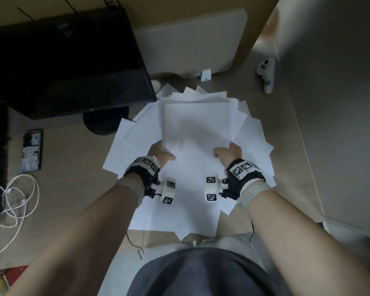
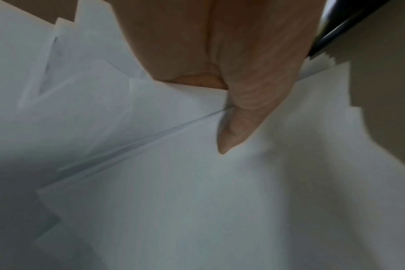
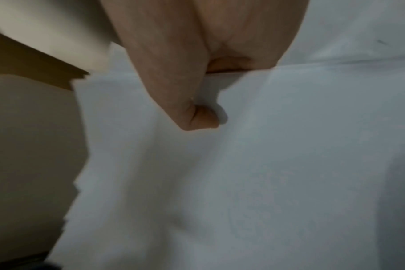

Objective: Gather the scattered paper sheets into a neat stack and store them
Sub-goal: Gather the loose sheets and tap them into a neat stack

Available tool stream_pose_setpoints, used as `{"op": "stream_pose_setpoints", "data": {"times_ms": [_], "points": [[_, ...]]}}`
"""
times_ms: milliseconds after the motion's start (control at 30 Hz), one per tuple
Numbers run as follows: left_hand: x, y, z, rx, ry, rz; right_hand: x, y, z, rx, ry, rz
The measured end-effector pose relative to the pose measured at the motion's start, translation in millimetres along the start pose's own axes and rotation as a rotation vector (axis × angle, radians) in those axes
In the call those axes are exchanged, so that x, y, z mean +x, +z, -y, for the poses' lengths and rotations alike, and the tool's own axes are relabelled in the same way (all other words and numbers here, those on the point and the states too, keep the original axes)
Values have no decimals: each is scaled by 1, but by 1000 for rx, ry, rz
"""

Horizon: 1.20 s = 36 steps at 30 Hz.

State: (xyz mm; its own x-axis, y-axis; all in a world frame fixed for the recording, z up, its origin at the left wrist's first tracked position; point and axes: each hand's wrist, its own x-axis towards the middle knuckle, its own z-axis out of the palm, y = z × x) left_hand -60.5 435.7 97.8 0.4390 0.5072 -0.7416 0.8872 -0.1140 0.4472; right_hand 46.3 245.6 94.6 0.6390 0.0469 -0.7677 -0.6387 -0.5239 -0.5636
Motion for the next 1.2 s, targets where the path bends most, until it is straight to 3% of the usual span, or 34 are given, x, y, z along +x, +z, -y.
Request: {"op": "stream_pose_setpoints", "data": {"times_ms": [200,333,467,567,733,900,1000,1100,1200], "points": [[-36,-11,-22,-346,45,-136,-18,-27,38,151,-178,-6],[-51,-1,-5,-316,11,-120,-13,-35,27,95,-154,172],[-64,7,8,-296,0,-188,-16,-31,18,-100,-224,195],[-75,10,11,-370,36,-272,-26,-24,22,-75,-316,214],[-97,-5,6,-594,72,-380,-37,-14,40,-14,-493,120],[-109,-30,9,-603,152,-377,-77,-16,49,-7,-639,4],[-112,-32,15,-511,169,-365,-101,-16,47,-137,-600,-105],[-110,-33,17,-484,305,-349,-108,-17,43,-89,-593,-56],[-108,-37,13,-456,316,-347,-106,-17,44,-9,-604,-3]]}}
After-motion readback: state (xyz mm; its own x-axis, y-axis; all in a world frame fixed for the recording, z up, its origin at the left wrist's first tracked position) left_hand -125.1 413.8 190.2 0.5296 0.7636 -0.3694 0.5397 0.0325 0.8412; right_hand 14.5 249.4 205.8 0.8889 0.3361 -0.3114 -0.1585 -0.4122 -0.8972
